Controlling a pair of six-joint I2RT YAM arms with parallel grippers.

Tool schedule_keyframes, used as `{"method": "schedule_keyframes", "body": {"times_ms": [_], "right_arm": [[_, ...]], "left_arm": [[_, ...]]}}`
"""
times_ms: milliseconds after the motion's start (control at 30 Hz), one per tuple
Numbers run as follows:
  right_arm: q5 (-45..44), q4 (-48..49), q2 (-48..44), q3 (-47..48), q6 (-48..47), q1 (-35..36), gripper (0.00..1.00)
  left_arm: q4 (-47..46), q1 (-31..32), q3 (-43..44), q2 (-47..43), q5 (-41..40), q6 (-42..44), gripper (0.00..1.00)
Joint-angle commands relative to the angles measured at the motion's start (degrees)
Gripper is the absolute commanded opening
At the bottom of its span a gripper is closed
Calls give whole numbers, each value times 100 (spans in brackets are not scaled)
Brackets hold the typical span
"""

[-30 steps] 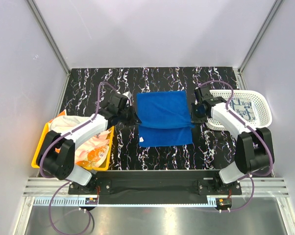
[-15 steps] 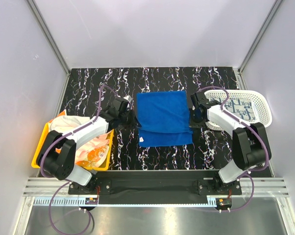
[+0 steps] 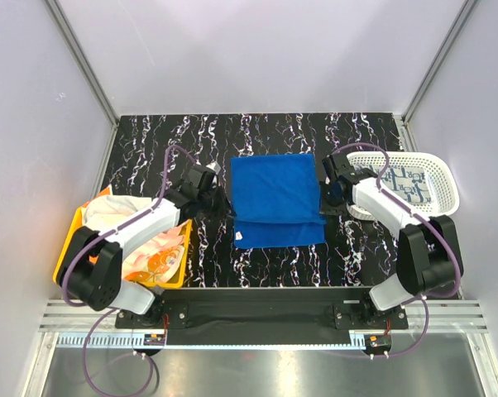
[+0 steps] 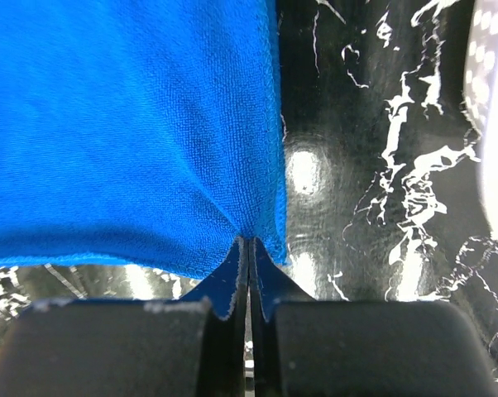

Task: Fold and stack the towels
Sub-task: Fold the towel

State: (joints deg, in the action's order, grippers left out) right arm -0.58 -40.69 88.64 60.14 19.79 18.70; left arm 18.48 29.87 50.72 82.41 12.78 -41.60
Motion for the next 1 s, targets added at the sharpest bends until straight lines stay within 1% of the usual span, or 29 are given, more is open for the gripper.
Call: {"method": "schedule_keyframes", "body": {"times_ms": [0,167,433,633,733,900,967], "right_arm": [[-127,-220,-409,262,95,81,0],[-74,-141,-444,43,148,125,0],[5,271,-365,-511,323,222,0],[49,684,-137,-968,429,231,4],[49,746,-101,-987,490,240,3],[49,729,-128,-969,508,240,4],[225,807,-137,-1048,569,274,3]], "left_arm": [[33,28,272,-418,-126,100,0],[-2,80,140,-463,-91,91,0],[-380,256,-387,-331,-21,-14,0],[-1046,300,-984,11,76,-181,0],[-1258,309,-1222,135,102,-251,0],[-1233,318,-1328,82,32,-235,0],[-1101,309,-1275,73,-38,-208,0]]}}
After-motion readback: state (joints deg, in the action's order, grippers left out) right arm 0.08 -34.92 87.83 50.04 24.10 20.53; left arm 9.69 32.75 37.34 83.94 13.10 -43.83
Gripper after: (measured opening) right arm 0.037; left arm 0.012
